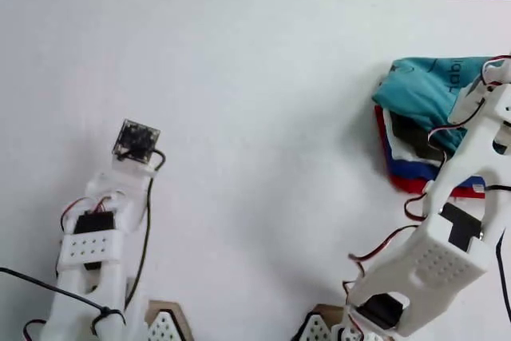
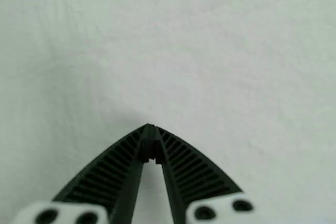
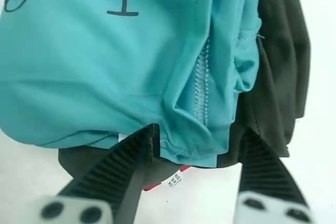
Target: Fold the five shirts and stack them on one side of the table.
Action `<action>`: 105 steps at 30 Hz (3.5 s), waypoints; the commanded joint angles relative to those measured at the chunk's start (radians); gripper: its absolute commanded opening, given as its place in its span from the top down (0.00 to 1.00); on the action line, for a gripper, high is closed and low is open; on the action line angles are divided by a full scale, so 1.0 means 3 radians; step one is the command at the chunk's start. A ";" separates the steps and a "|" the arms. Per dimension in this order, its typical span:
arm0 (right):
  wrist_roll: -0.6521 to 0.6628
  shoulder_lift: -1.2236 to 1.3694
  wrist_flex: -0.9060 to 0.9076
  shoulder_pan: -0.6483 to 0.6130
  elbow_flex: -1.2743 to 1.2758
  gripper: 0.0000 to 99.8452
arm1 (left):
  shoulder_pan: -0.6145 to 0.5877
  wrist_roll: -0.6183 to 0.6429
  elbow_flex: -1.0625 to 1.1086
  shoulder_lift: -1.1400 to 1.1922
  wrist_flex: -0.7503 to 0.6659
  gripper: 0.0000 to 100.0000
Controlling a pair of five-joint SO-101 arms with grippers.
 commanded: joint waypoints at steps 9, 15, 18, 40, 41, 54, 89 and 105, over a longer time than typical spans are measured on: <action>0.0000 0.0110 -0.0136 0.0013 -0.0026 0.80 | -0.0005 -0.0026 0.0013 -0.0077 -0.0066 0.97; 0.0005 0.0105 -0.0207 0.0028 -0.0041 0.86 | -0.0005 -0.0026 0.0013 -0.0077 -0.0066 0.97; 0.0005 0.0105 -0.0207 0.0033 -0.0041 0.86 | -0.0005 -0.0026 0.0013 -0.0077 -0.0066 0.97; 0.0854 0.0084 -0.0279 0.0504 -0.0941 0.98 | -0.0005 -0.0026 0.0013 -0.0077 -0.0066 0.97; 0.0905 0.0084 -0.0289 0.0529 -0.0951 0.98 | -0.0005 -0.0026 0.0008 -0.0077 -0.0066 0.97; 0.0962 0.0304 -0.0161 0.0637 -0.0818 0.97 | -0.0005 -0.0026 0.0008 -0.0077 -0.0066 0.97; 0.0650 -0.0161 -0.0253 -0.0954 0.0133 0.79 | -0.0005 -0.0031 0.0008 -0.0077 -0.0072 0.97; 0.0650 -0.0432 -0.0309 -0.0473 0.0118 0.97 | -0.0005 -0.0031 0.0008 -0.0077 -0.0072 0.97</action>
